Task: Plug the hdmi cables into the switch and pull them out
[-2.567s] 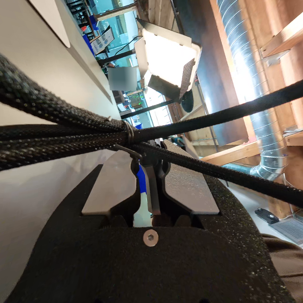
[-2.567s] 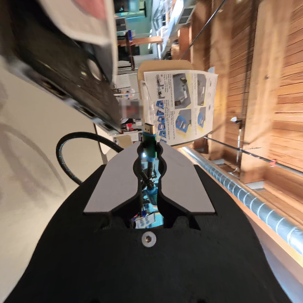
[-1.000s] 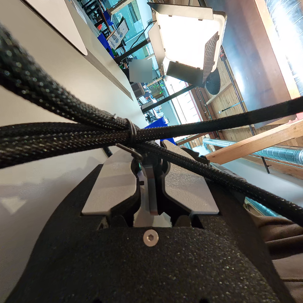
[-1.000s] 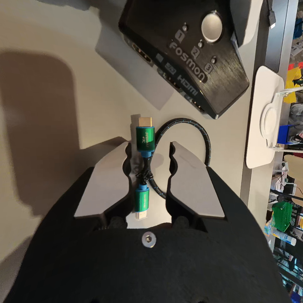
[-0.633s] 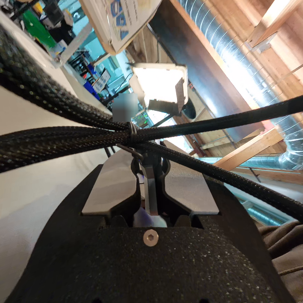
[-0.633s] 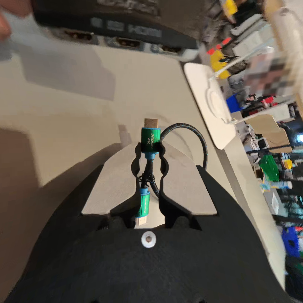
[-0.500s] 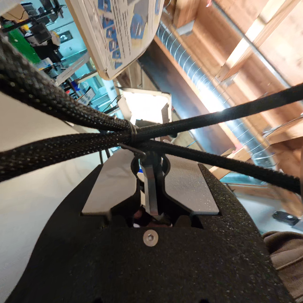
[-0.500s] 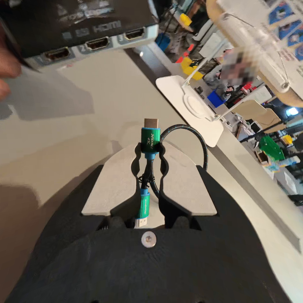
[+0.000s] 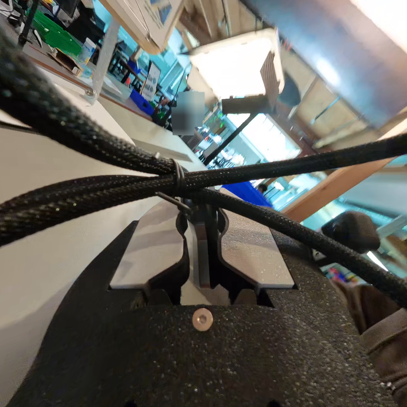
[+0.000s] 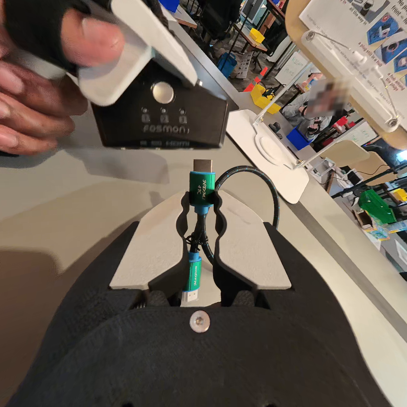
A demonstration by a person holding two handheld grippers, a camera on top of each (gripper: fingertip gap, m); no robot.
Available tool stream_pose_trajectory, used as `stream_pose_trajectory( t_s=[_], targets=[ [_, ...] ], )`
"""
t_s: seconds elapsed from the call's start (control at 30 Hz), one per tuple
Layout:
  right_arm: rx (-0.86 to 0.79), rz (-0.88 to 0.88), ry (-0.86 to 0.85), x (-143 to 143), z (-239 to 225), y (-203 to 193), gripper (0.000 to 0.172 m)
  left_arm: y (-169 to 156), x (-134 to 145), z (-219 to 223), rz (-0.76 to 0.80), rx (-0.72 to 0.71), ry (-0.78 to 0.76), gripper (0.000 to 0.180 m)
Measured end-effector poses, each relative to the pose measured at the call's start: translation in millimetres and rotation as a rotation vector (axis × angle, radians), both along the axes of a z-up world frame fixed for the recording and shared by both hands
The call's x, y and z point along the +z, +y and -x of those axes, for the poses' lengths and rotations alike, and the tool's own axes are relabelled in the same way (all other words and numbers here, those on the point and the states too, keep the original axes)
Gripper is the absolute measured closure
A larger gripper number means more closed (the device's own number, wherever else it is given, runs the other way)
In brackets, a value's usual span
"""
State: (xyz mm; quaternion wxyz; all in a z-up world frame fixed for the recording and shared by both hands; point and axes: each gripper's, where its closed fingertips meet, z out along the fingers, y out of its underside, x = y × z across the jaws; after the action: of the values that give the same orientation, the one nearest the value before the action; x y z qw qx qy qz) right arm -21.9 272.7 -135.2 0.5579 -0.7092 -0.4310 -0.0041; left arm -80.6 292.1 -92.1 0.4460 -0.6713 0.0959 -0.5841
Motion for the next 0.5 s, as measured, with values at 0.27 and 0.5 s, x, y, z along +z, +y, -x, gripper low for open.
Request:
stream_pose_trajectory(
  t_s=[0.27,0.5],
  targets=[
    [0.039,0.076,0.063,-3.5,4.6,-0.5,0.151,-10.0,1.8,-7.3,-0.055,-0.05,0.03,0.157],
    [0.049,0.074,0.075,0.1,5.5,-2.8,0.151,-11.6,2.6,-6.3,-0.066,-0.044,0.029,0.157]
  ],
)
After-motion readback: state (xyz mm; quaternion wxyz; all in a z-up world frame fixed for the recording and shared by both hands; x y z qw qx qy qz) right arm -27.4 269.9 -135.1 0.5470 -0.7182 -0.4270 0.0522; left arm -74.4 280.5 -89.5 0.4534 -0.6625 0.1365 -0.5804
